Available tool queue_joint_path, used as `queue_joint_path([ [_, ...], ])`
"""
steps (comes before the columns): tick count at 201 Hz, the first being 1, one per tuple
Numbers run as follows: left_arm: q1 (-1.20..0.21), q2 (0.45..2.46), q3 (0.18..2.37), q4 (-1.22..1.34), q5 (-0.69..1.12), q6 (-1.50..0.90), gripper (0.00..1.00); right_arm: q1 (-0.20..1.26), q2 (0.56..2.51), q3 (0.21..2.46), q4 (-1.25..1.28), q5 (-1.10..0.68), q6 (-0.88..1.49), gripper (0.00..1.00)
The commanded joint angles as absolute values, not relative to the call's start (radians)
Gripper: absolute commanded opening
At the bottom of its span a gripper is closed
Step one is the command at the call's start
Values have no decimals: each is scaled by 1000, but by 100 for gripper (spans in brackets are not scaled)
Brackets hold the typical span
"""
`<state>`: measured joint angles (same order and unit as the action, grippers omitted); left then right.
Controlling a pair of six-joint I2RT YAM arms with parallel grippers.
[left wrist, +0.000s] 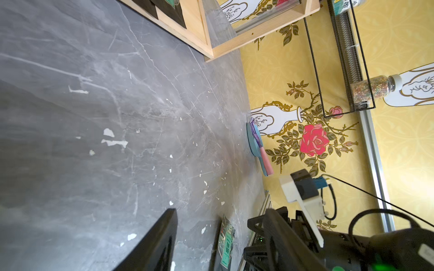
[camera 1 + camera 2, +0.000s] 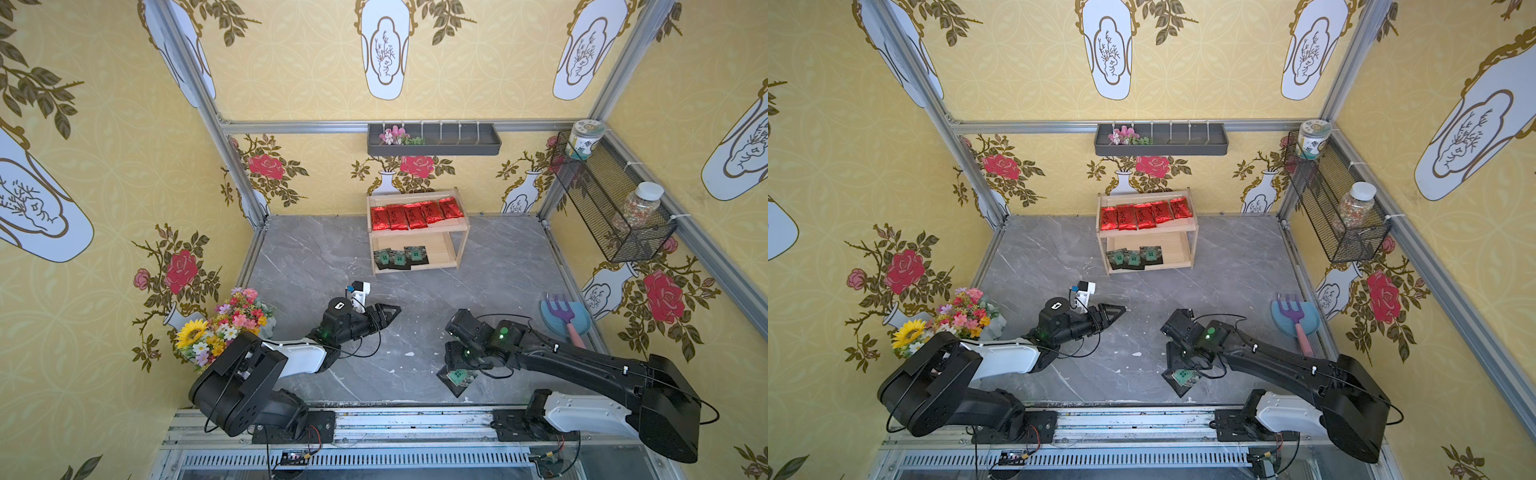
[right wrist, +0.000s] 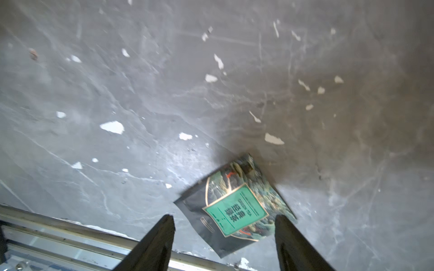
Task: Place the tea bags on the shelf by color
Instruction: Place the tea bag on the shelf, then move the tea bag to the center of the board.
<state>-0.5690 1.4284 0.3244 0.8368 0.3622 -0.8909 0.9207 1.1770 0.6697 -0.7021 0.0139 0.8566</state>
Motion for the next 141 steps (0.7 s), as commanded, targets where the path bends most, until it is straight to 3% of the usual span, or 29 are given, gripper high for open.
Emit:
queue_joint_path([
  [1, -569, 1437, 324, 839, 367, -885, 64, 949, 1168, 633, -652, 18, 947, 71],
  [89, -566, 1381, 315, 773, 352, -864, 65, 1013, 1255, 574, -506, 57, 1063, 62],
  [141, -561, 1362, 300, 763, 344, -861, 65, 1014, 1385, 632, -389, 136, 927, 58],
])
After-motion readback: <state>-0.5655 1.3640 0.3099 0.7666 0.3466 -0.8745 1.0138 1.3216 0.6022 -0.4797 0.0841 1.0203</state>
